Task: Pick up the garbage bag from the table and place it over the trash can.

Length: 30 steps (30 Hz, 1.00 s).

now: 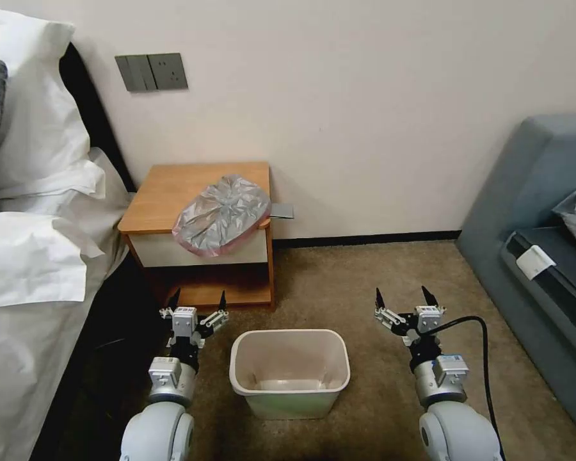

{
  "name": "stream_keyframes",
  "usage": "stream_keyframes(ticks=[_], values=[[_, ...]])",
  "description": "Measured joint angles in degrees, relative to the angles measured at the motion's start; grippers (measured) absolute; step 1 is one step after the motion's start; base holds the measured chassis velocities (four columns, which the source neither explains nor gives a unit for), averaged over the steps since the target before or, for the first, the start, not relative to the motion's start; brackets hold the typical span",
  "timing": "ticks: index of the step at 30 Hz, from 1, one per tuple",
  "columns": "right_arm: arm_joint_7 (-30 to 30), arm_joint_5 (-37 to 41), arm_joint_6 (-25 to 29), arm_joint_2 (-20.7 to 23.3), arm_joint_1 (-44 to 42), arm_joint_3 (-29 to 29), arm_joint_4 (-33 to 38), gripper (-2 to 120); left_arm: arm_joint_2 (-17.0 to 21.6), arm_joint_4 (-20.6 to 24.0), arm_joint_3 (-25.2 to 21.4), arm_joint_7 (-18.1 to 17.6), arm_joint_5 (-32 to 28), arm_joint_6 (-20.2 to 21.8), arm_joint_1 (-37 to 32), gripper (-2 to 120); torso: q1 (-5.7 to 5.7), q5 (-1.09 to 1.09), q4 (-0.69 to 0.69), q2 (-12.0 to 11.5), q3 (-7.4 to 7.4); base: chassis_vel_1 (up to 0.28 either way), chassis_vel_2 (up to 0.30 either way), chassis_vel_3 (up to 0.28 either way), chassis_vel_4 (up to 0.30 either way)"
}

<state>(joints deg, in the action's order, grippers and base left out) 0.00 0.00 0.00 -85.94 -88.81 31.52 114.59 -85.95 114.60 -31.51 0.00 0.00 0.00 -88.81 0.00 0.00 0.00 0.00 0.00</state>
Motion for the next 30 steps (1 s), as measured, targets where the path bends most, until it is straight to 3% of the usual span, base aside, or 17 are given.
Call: stream_keyframes(ticks=[30], values=[[0.00, 0.00, 0.00, 0.00, 0.00, 0.00, 0.00, 100, 0.00, 0.00, 0.00, 0.00, 0.00, 0.00, 0.00, 100, 0.00, 0.00, 0.00, 0.00, 0.00, 0.000, 0.000, 0.000, 0.000]])
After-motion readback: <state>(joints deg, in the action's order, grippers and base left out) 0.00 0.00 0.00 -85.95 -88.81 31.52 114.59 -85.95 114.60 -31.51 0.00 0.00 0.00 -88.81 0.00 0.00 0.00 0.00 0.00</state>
